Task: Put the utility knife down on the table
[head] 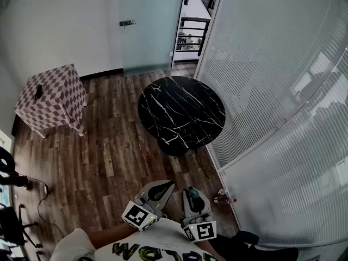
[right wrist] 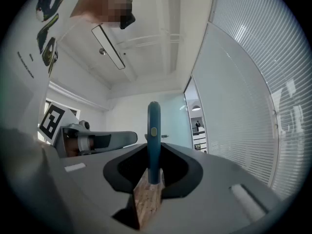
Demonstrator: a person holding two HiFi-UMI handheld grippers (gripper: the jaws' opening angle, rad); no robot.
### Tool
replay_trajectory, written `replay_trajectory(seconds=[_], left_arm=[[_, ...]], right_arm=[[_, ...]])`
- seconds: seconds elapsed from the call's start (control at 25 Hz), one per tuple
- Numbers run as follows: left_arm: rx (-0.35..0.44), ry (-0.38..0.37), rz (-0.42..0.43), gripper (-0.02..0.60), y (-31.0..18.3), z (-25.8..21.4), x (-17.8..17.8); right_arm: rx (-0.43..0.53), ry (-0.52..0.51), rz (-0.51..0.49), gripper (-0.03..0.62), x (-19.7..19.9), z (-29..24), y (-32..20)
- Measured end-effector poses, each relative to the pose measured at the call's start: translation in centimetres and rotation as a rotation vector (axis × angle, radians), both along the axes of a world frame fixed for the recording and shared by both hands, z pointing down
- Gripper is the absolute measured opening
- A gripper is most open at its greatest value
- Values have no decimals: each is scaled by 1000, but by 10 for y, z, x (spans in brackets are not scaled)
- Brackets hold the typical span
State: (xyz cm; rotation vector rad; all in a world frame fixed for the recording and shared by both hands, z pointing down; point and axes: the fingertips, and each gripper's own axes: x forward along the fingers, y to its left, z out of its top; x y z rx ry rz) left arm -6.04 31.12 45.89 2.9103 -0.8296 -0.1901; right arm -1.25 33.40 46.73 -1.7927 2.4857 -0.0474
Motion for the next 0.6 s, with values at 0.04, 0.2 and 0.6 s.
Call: replay_trajectory(seconds=[0.04,0.2,0.6], left_arm=[[-5,0,-2,3,0,-1,1],[-5,0,-9,3,1,-3,6],[-35,-22,-12,3,12,7,38]], right_arm=[[0,-1,-3,74,0,-1,0],[-1,-12,-8,74,7,-1,1],[-5,-23,-20,74,39,2,14]])
